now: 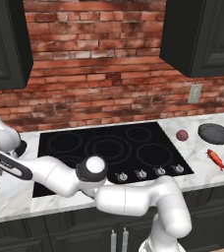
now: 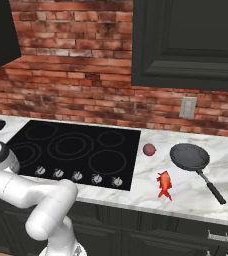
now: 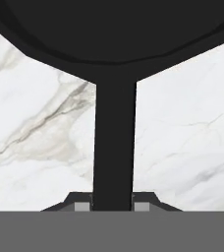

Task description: Place both pans onto different burners. Then place the onion and the fish on different pans.

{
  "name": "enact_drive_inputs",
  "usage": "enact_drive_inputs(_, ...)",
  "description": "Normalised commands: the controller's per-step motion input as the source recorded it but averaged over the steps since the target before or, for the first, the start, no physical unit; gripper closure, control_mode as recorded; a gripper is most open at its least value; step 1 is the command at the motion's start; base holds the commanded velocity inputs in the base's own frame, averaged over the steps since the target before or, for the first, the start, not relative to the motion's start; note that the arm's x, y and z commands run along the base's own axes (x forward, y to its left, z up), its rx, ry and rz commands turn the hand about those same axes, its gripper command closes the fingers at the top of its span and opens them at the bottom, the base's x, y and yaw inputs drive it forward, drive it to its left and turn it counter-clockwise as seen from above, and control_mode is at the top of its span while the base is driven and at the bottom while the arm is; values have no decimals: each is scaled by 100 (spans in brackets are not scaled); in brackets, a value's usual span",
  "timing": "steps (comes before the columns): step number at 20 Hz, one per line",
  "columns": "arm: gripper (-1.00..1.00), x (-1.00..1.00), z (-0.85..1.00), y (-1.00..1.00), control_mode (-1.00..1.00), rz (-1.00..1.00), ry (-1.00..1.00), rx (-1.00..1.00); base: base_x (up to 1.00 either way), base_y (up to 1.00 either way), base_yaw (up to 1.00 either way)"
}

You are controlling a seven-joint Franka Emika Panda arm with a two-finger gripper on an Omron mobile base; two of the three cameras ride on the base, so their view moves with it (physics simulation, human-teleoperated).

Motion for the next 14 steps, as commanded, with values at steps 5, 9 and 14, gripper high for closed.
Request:
enact_drive_inputs(5,100,-47,2,-51,-100,-5,-12,4,0,0,0)
enact_drive_inputs(9,100,-40,0,-44,-100,-3,-17,4,0,0,0)
enact_drive_inputs(14,100,-61,0,-70,-100,-2,-17,14,0,0,0)
